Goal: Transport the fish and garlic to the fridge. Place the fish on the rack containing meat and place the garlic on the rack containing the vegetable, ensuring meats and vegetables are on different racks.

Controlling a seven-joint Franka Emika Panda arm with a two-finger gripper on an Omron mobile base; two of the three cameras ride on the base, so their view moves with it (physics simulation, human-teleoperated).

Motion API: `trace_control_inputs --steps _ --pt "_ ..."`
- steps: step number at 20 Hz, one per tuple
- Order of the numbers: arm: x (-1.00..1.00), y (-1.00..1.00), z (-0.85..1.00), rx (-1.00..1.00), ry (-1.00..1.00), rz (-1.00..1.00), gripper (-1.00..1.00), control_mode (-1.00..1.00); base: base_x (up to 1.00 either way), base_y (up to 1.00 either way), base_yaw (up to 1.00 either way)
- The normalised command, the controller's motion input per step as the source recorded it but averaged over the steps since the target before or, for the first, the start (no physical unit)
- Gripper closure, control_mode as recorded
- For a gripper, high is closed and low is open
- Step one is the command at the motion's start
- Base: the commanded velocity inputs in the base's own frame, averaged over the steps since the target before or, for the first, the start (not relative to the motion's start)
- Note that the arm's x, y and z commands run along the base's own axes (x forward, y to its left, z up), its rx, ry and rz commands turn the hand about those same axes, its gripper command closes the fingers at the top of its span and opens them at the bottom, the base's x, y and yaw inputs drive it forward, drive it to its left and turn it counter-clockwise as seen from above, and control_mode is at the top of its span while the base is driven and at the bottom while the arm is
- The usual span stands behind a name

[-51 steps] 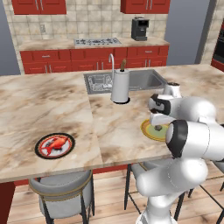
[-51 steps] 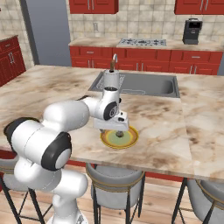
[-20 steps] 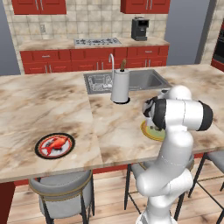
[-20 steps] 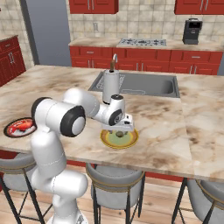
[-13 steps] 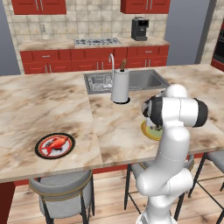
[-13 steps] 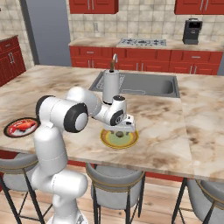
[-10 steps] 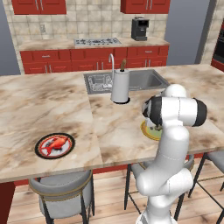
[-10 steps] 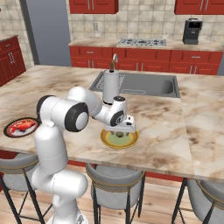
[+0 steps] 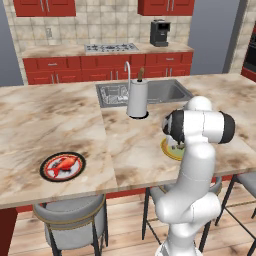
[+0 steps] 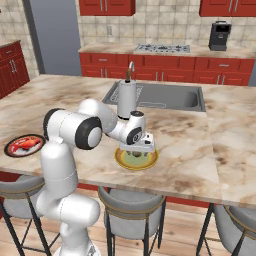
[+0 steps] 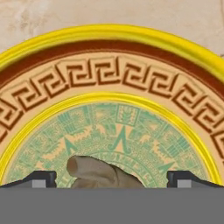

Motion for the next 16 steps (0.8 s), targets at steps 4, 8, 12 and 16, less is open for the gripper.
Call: trace_control_inputs --steps 4,8,12,16 --pt "0.0 0.0 -0.33 0.0 0.02 0.0 1.0 -1.0 0.0 0.0 0.0" --pt "0.0 0.0 -0.33 0.0 0.0 0.0 1.0 -1.0 0.0 0.0 0.0" --pt "-0.03 0.0 -0.28 0.0 0.0 0.0 1.0 -1.0 0.0 0.0 0.0" --pt "-0.22 0.0 -0.25 0.01 0.04 0.0 1.0 -1.0 0.0 0.0 0.0"
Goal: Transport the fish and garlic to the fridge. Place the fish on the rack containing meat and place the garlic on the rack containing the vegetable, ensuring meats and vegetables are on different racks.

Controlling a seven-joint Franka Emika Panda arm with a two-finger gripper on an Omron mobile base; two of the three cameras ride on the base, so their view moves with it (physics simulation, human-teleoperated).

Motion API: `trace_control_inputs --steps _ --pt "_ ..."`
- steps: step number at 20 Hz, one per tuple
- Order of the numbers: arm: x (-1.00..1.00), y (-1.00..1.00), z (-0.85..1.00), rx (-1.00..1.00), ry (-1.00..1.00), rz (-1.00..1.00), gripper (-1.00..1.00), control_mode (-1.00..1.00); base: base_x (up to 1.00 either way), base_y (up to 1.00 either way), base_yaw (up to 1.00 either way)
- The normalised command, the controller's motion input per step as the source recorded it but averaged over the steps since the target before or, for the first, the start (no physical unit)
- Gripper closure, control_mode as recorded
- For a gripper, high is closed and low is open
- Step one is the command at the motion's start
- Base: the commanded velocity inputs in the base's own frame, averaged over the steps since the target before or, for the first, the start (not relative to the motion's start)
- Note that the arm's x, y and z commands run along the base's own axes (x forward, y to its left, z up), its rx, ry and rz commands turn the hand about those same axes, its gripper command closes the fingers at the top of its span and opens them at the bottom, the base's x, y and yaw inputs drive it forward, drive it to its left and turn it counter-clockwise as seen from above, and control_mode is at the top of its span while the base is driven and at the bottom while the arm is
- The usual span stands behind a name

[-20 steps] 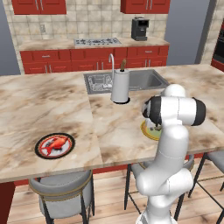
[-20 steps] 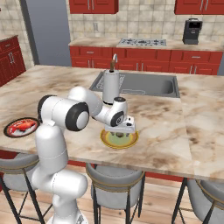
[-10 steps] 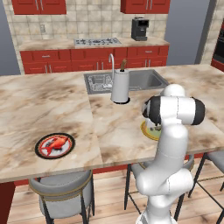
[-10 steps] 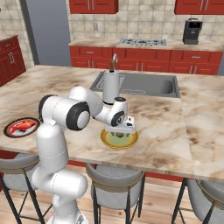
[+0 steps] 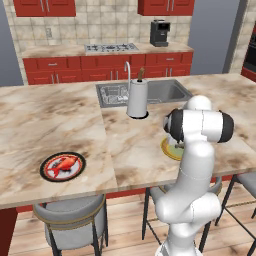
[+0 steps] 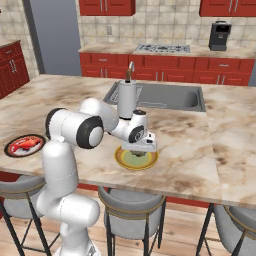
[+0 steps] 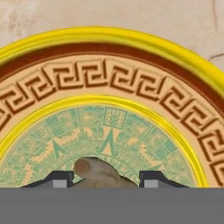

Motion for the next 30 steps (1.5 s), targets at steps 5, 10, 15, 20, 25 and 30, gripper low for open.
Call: trace_control_inputs --steps 5,10,15,20,25,30 --pt "-0.1 0.0 0.02 0.0 0.01 0.0 1.0 -1.0 0.0 0.0 0.0" --pt "-0.32 0.06 0.67 -0.03 -0.01 0.0 1.0 -1.0 0.0 0.0 0.0" --pt "-0.41 0.08 0.99 -0.03 0.0 0.0 1.0 -1.0 0.0 0.0 0.0" --pt "-0.57 0.04 1.0 0.0 0.07 0.0 1.0 -1.0 0.0 0.0 0.0" --pt "-0.85 0.24 0.78 -0.04 -0.02 0.0 1.0 -1.0 0.0 0.0 0.0" --pt "-0.97 0.33 0.67 -0.02 -0.12 0.0 1.0 -1.0 0.0 0.0 0.0"
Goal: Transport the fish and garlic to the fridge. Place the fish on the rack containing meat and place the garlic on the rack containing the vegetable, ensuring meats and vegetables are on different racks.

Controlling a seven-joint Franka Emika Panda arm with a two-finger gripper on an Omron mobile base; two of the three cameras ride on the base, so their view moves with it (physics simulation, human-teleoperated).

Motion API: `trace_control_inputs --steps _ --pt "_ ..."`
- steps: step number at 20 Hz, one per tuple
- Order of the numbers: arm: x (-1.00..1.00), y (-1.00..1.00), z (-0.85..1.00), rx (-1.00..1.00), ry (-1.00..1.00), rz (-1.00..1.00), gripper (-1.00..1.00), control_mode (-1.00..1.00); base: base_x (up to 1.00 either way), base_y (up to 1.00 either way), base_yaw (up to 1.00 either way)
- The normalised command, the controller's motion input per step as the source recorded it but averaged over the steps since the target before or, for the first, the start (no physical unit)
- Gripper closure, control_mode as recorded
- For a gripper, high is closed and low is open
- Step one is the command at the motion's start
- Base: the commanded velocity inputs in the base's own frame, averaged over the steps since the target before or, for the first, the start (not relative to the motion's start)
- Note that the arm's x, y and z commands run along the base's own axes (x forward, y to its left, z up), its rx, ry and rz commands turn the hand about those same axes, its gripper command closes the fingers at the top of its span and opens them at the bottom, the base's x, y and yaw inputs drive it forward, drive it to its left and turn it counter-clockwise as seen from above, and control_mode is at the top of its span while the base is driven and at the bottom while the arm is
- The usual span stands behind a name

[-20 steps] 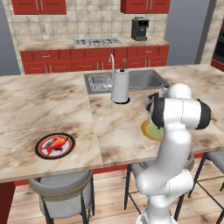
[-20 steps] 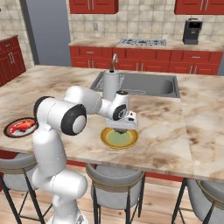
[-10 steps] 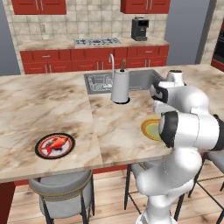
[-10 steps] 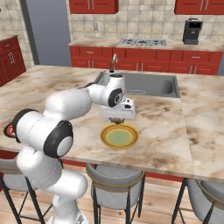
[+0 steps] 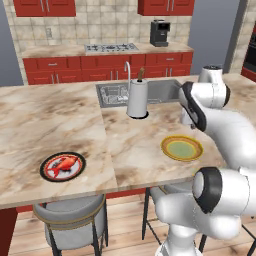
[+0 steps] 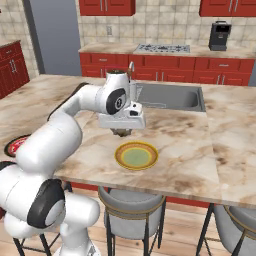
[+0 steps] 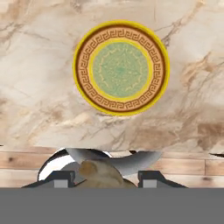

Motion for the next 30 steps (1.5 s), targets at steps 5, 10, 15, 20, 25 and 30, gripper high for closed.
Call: trace_control_inputs --steps 5,10,15,20,25,30 --pt "-0.97 0.27 0.63 0.0 -0.13 0.0 1.0 -1.0 0.0 0.0 0.0" --pt "-0.98 0.35 0.32 0.0 -0.35 0.04 1.0 -1.0 0.0 0.0 0.0" --pt "-0.57 0.29 0.46 0.0 -0.25 0.0 1.0 -1.0 0.0 0.0 0.0" --pt "-0.54 0.23 0.59 0.0 -0.03 0.0 1.0 -1.0 0.0 0.0 0.0" --pt "-0.47 0.28 0.5 0.0 0.0 -0.02 1.0 -1.0 0.0 0.0 0.0" --pt "-0.68 0.2 0.47 0.01 -0.06 -0.02 1.0 -1.0 0.0 0.0 0.0"
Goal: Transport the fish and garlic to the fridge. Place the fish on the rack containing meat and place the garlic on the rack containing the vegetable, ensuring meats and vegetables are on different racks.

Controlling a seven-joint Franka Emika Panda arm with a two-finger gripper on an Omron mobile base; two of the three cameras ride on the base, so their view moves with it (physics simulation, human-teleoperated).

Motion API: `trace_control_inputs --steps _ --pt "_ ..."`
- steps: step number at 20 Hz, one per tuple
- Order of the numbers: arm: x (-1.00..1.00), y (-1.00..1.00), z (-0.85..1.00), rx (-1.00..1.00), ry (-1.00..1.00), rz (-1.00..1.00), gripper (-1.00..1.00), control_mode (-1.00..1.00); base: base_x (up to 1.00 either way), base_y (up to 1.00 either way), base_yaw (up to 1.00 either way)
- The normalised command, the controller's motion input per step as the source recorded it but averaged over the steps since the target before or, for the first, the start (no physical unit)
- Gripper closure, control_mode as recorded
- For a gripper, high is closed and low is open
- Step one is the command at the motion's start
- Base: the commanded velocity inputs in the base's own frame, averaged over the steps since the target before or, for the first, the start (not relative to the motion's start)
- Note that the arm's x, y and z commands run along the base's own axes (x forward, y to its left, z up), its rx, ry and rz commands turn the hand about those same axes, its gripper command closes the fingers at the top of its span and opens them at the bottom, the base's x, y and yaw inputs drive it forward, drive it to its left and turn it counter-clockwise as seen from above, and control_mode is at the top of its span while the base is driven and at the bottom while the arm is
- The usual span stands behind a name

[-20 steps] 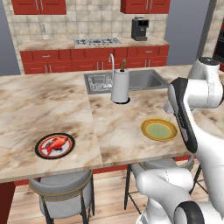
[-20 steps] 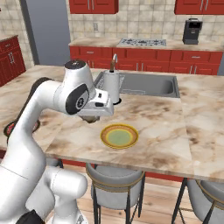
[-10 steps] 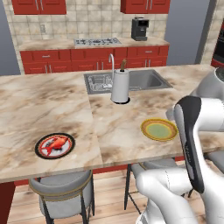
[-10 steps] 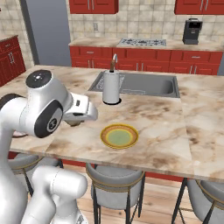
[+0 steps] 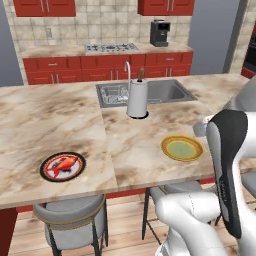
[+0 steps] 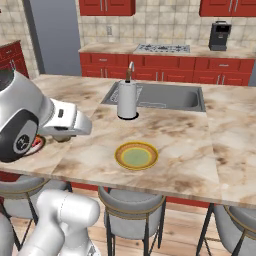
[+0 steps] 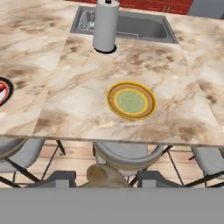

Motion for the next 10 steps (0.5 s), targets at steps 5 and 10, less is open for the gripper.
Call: trace_control_inputs --steps 5,10 --pt "0.0 0.0 0.0 0.0 0.0 0.0 1.0 1.0 -0.99 -0.07 -0.16" --pt "0.0 0.0 0.0 0.0 0.0 0.0 1.0 1.0 -0.85 -0.3 -0.36"
